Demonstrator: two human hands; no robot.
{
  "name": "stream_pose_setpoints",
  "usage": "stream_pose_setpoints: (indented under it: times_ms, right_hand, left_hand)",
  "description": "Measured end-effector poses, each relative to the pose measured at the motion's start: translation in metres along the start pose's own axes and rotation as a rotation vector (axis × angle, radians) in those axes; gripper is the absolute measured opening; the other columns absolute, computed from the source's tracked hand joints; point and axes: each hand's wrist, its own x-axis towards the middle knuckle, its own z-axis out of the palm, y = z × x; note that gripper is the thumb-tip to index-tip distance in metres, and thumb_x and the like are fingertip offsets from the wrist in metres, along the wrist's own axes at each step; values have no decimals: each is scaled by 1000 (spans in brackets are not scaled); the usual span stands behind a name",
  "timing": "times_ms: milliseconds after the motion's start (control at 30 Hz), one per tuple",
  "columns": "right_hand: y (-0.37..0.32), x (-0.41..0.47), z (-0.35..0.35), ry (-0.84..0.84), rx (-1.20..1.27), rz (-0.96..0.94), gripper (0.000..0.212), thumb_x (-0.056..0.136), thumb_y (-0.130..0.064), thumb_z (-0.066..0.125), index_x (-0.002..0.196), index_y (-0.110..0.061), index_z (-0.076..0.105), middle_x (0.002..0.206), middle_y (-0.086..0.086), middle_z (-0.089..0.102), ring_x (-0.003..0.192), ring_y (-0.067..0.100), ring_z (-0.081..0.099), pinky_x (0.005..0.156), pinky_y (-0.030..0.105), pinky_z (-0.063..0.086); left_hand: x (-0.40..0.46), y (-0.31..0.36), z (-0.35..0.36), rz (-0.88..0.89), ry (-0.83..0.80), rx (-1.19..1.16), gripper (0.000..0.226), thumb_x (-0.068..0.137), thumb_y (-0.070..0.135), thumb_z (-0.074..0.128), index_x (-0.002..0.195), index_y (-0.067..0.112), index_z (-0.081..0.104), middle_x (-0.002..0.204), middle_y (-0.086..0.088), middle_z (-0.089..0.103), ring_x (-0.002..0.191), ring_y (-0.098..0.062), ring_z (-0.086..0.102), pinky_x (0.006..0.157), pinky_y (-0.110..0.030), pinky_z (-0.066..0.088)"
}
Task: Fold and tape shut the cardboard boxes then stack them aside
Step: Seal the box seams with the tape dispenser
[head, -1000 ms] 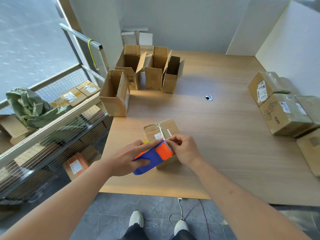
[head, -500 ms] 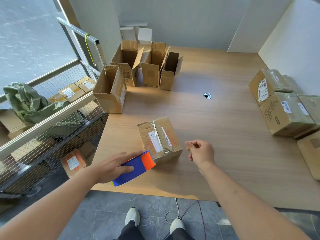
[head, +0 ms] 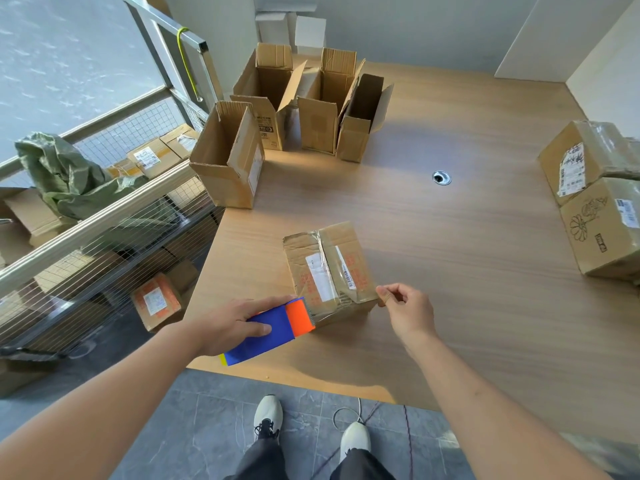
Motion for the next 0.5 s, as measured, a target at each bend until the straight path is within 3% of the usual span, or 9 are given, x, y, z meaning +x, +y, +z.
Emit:
stream_pose_setpoints:
  times_ms: [67,133,167,300,367,433,500]
  right_hand:
    - [0,0,-1,-42,-107,-30,21,97,-46,67,107,-29,72,83,-8,73,70,2,62,73,28,42]
    - [0,2,-2,-112,-208,-23,51,101,-51,57,146,-30,51,112,-3,69,97,17,62,85,34,44]
    - [-1,2,-2,-125,-301,-79,56,104,-48,51,154,-27,41,128,0,64,112,22,60,93,37,46]
    - [-15,-9,12,-49,-671,-548,53,107,-17,39,159,-15,34,165,7,32,146,30,39,115,44,36]
    - [-27,-13,29,-157,-676,-623,58,109,-32,26,164,-15,17,172,5,8,157,21,14,126,39,16]
    - [-26,-10,47,-273,-734,-678,67,106,-50,12,164,-20,0,171,1,-12,158,16,-8,128,35,-4]
    - [-21,-6,57,-273,-840,-719,69,106,-58,9,165,-22,2,171,4,-10,159,21,-6,127,39,-7]
  left_hand:
    - [1,0,1,2,5,-27,61,107,26,52,138,75,34,129,13,56,106,-10,52,89,-26,40]
    - [1,2,1,-1,-2,-46,61,107,26,52,138,75,35,130,14,55,107,-9,51,89,-26,39]
    - [1,3,1,1,-8,-43,61,107,25,52,138,75,35,131,15,54,108,-8,51,89,-26,39]
    - [0,8,-4,8,-26,-24,62,106,24,51,138,75,35,134,18,52,110,-8,50,91,-26,38]
    - [0,9,-4,9,-30,-22,63,106,24,51,138,76,34,136,15,52,112,-11,50,96,-30,40]
    - [0,10,-3,8,-29,-3,63,106,27,51,137,77,32,135,13,53,113,-13,51,99,-35,40]
    - [0,8,-2,8,-26,-3,62,106,29,51,137,79,30,132,11,54,112,-15,52,102,-38,41]
